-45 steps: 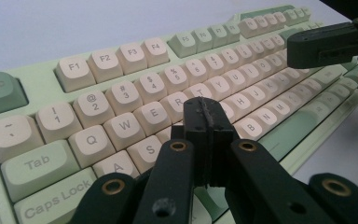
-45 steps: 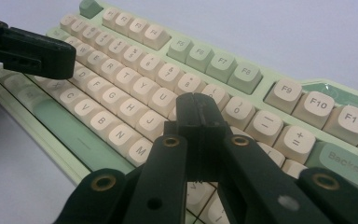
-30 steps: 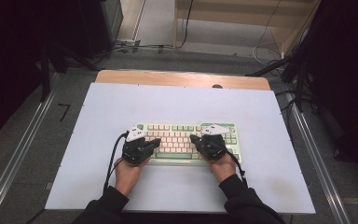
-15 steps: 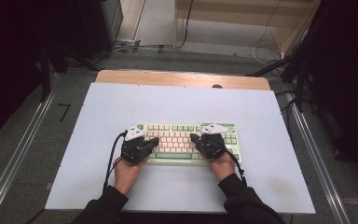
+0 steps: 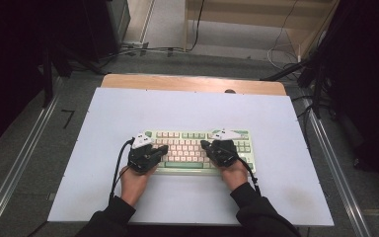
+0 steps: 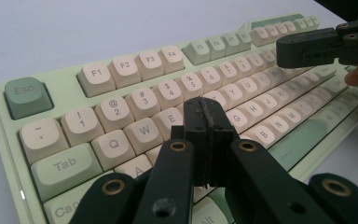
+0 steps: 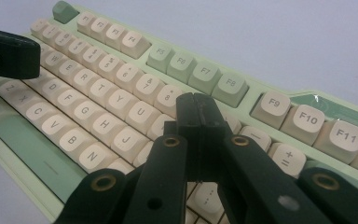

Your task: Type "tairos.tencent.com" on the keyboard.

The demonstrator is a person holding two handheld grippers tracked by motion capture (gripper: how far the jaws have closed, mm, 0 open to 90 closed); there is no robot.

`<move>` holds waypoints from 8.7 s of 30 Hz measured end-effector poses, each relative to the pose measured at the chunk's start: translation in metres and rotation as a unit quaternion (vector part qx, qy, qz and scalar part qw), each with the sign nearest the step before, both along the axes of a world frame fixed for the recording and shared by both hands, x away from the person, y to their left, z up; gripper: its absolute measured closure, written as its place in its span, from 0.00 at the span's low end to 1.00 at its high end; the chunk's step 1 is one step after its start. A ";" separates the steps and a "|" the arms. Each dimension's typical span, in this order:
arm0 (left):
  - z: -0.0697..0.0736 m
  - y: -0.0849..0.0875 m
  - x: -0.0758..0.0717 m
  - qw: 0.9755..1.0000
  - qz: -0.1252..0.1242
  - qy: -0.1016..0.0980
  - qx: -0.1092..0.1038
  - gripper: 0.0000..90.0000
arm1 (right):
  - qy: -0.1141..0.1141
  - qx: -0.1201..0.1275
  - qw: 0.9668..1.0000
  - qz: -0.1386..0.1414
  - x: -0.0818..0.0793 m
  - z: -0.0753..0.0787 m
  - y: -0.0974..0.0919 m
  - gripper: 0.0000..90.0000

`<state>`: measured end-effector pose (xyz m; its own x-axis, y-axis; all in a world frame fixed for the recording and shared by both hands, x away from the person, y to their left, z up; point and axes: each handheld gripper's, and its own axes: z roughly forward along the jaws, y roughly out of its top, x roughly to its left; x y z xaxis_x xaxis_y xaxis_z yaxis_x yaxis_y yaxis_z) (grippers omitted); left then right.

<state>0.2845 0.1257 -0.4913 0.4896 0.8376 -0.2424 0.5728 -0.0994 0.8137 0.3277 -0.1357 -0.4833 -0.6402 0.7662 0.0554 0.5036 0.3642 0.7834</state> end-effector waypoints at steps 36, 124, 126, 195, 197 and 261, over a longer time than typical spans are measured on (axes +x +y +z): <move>0.001 0.002 0.000 1.000 0.001 0.000 -0.002 1.00 | 0.014 0.000 1.000 0.001 0.002 0.003 -0.001 0.98; 0.003 0.005 0.001 1.000 0.008 -0.001 -0.002 1.00 | 0.020 -0.011 0.998 0.053 -0.027 -0.003 0.013 0.98; 0.003 0.005 0.001 1.000 0.007 -0.001 -0.002 1.00 | 0.021 -0.012 0.998 0.055 -0.027 -0.004 0.014 0.98; 0.014 0.014 -0.004 0.999 0.042 -0.018 -0.013 0.55 | 0.027 0.050 0.998 -0.004 -0.012 0.014 -0.036 0.41; 0.014 0.014 -0.004 0.999 0.047 -0.018 -0.012 0.52 | 0.029 0.049 0.998 -0.008 -0.011 0.014 -0.038 0.40; 0.014 0.054 -0.037 0.996 0.087 -0.025 0.009 0.37 | 0.005 0.025 0.997 -0.075 -0.038 0.020 -0.120 0.35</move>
